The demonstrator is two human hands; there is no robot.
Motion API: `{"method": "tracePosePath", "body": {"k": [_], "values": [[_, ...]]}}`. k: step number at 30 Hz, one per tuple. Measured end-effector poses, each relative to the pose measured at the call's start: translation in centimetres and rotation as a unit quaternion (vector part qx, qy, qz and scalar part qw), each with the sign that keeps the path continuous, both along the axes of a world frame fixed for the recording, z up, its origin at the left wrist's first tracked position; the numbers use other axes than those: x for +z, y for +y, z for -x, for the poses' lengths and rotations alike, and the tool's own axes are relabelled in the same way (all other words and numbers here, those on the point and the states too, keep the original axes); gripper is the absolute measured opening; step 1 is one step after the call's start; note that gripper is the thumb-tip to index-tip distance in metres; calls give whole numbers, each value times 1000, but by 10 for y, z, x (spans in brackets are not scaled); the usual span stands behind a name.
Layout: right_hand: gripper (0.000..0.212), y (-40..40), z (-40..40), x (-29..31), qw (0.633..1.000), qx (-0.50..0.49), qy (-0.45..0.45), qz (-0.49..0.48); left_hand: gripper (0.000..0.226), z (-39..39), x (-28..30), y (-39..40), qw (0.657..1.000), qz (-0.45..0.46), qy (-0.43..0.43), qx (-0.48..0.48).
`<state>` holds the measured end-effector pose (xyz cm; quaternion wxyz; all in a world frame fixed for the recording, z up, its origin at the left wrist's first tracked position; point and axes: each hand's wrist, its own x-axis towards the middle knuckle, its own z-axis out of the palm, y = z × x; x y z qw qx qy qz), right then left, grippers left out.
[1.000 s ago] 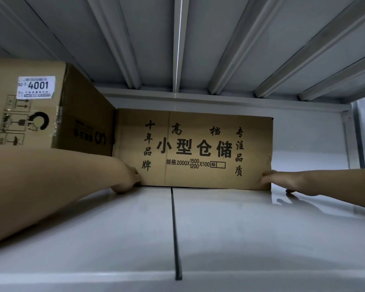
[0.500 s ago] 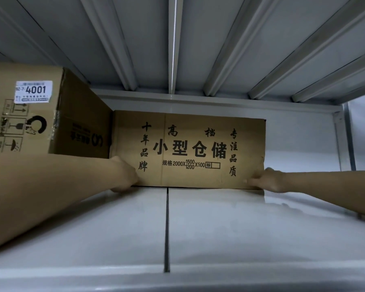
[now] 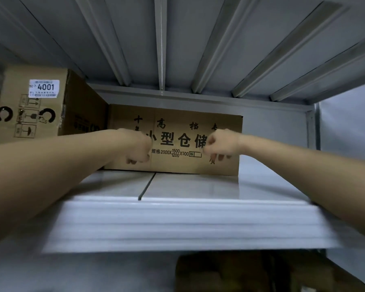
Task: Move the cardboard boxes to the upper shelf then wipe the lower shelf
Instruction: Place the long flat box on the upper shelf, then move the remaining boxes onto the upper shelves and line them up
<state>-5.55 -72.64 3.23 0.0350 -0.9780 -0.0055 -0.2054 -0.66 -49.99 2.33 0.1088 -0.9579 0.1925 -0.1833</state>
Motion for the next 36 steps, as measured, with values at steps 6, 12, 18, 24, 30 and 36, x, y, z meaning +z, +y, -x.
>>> {"method": "tracePosePath", "body": {"k": [6, 12, 18, 24, 30, 36], "values": [[20, 34, 40, -16, 998, 17, -43, -52, 22, 37, -5, 9, 990, 103, 26, -92], [18, 76, 90, -35, 991, 17, -120, -59, 22, 78, -22, 23, 965, 181, -6, -188], [15, 127, 137, -71, 976, -25, -211, -42, 21, 125, -59, 46, 949, 216, -100, -207], [20, 157, 171, -118, 948, -66, -311, 0, 25, 162, -97, 64, 916, 261, -219, -213], [20, 164, 190, -178, 908, -37, -417, 22, 27, 179, -148, 81, 860, 271, -325, -285], [20, 151, 186, -246, 918, -47, -394, 20, 30, 177, -226, 76, 831, 263, -354, -340]]}}
